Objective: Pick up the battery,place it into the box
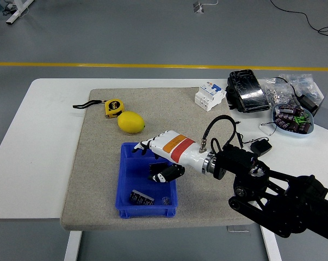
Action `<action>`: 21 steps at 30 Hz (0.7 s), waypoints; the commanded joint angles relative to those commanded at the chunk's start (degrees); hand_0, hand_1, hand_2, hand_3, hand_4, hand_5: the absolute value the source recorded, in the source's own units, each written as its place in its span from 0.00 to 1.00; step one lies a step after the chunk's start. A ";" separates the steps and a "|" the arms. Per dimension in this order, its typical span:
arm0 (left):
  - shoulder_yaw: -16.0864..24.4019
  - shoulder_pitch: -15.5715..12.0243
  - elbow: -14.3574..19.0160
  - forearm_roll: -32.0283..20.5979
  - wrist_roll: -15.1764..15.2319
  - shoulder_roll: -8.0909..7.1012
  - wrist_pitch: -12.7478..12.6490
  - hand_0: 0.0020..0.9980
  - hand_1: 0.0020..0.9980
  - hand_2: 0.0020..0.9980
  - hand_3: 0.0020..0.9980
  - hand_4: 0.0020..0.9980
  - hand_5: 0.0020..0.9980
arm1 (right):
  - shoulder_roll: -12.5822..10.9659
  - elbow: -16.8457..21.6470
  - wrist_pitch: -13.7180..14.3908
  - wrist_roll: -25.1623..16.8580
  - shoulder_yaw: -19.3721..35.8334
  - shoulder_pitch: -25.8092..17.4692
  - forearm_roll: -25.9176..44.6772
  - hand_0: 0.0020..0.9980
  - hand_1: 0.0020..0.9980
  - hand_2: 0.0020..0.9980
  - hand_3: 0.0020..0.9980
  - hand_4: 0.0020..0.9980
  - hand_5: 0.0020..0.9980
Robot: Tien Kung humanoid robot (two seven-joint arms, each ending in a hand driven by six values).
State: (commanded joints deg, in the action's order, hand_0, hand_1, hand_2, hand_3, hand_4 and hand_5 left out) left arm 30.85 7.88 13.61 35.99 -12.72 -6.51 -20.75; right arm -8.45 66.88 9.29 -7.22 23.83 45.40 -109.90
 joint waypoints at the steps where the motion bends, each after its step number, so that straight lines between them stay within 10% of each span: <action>1: -0.01 0.00 0.00 -0.04 0.02 0.00 0.00 0.55 0.52 0.58 0.57 0.64 0.57 | -0.07 -0.01 0.05 -0.03 0.07 -0.01 0.04 0.32 0.46 0.74 0.92 0.90 0.23; 21: -0.26 0.05 -0.04 -0.61 0.15 0.21 -0.11 0.55 0.51 0.58 0.57 0.63 0.57 | -4.00 0.73 2.88 -0.50 12.03 -4.13 3.41 0.32 0.47 0.73 0.90 0.93 0.28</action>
State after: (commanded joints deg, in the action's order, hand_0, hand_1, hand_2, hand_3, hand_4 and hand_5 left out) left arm 30.59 7.93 13.57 35.38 -12.57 -6.31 -20.86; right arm -12.45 67.61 12.17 -7.72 35.86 41.27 -106.49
